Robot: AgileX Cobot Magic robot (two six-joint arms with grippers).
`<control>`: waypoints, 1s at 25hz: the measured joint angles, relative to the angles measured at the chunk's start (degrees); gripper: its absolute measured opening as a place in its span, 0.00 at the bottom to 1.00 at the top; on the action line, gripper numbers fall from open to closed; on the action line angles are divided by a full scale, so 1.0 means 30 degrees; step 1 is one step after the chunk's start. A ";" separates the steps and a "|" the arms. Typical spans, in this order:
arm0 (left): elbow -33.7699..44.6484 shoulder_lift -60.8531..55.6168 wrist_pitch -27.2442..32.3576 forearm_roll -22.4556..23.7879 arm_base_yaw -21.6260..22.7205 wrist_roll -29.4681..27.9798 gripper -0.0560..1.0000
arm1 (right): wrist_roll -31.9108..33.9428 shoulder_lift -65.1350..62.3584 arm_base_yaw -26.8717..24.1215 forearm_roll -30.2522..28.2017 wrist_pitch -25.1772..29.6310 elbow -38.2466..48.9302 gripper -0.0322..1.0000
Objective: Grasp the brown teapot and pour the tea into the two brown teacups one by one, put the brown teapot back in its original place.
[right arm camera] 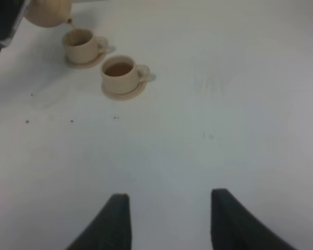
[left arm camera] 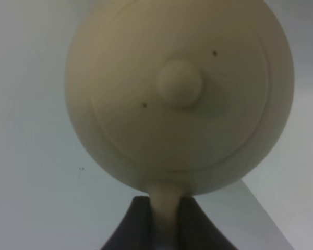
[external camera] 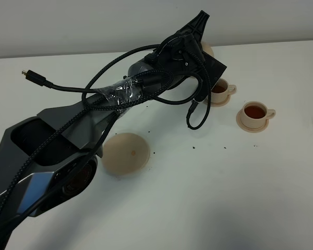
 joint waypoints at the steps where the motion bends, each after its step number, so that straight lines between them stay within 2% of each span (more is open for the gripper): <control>1: 0.0000 0.0000 0.0000 0.0000 0.0000 0.0020 0.20 | 0.0000 0.0000 0.0000 0.0000 0.0000 0.0000 0.41; 14: 0.0000 0.0000 -0.0130 0.0061 0.0000 0.0099 0.20 | 0.0000 0.0000 0.0000 0.0000 0.0000 0.0000 0.41; 25: 0.0000 0.0000 -0.0642 0.0084 0.0000 0.1042 0.20 | 0.0000 0.0000 0.0000 0.0000 0.0000 0.0000 0.41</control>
